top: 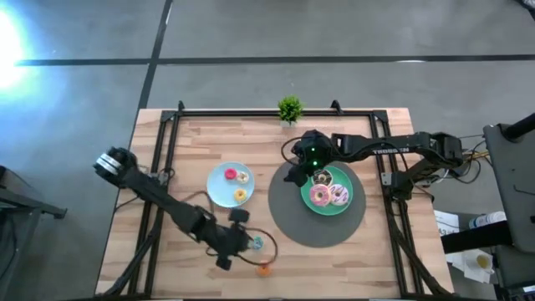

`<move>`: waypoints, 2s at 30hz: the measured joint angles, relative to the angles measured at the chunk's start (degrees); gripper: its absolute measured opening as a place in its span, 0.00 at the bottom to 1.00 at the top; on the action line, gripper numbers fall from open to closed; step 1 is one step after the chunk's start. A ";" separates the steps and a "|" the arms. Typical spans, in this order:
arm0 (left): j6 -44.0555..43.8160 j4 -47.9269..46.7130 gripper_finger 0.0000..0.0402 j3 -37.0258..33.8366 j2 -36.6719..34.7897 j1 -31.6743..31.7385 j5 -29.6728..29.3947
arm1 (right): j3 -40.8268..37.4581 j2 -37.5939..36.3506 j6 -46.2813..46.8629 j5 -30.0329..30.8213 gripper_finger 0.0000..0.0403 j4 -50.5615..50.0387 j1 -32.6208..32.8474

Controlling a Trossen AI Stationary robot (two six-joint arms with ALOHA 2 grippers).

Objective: Pick & Place donuts
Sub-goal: Put the small blue donut on the blue plate

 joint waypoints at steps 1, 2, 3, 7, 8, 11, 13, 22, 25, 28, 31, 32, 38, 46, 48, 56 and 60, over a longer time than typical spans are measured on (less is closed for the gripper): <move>2.32 0.63 0.26 0.93 2.10 0.06 0.53 | -0.18 -0.02 0.29 -0.02 0.50 -0.01 0.06; 4.67 0.69 0.26 1.88 4.20 0.06 0.73 | -0.35 -0.02 0.67 -0.02 0.50 0.05 0.07; 6.70 0.59 0.26 2.88 6.18 0.08 0.86 | -0.57 -0.02 0.91 -0.04 0.50 0.01 0.28; 9.45 1.36 0.26 6.42 10.88 0.17 1.78 | -0.77 -0.06 1.11 -0.04 0.50 -0.02 0.68; 9.03 1.93 0.26 6.83 11.11 0.17 1.77 | -0.78 -0.14 1.09 -0.07 0.50 -0.04 0.78; 6.90 2.55 0.26 6.94 11.23 0.33 1.74 | -0.78 -0.30 0.78 -0.02 0.50 -0.03 1.23; 6.25 2.10 0.29 6.33 11.33 0.53 1.67 | -0.78 -0.38 0.31 0.01 0.50 0.01 1.48; 4.17 1.60 0.40 5.61 13.58 0.84 2.49 | -0.79 -0.42 -0.43 0.07 0.50 0.05 1.71; 3.95 1.64 0.40 5.60 14.87 0.85 3.20 | -0.79 -0.42 -0.48 0.11 0.50 0.05 1.71; 2.50 1.76 0.40 5.60 15.47 0.83 1.52 | -0.79 -0.42 -0.48 0.11 0.50 0.05 1.71; 1.53 1.08 0.37 5.57 15.49 0.98 -1.40 | -0.79 -0.42 -0.61 0.13 0.50 0.05 1.71; 1.49 0.55 0.36 5.57 15.49 1.09 -2.51 | -0.79 -0.42 -0.61 0.13 0.50 0.05 1.71; 1.20 -1.85 0.20 5.43 15.49 1.34 -5.18 | -0.79 -0.42 -0.60 0.15 0.50 0.07 1.69; -4.87 -10.68 0.01 7.39 15.15 2.44 -8.17 | -0.82 -0.42 -0.60 0.17 0.50 0.07 1.69; -9.11 -16.92 0.01 9.02 14.29 2.44 -8.73 | -0.82 -0.42 -0.61 0.22 0.50 0.09 1.66; -27.12 -29.78 0.00 6.48 -0.49 2.73 -11.65 | -0.82 -0.44 -2.48 1.70 0.50 0.71 1.66; -36.79 -31.51 0.00 -0.70 -10.49 5.78 -13.35 | -0.82 -0.44 -3.48 1.70 0.50 0.87 1.66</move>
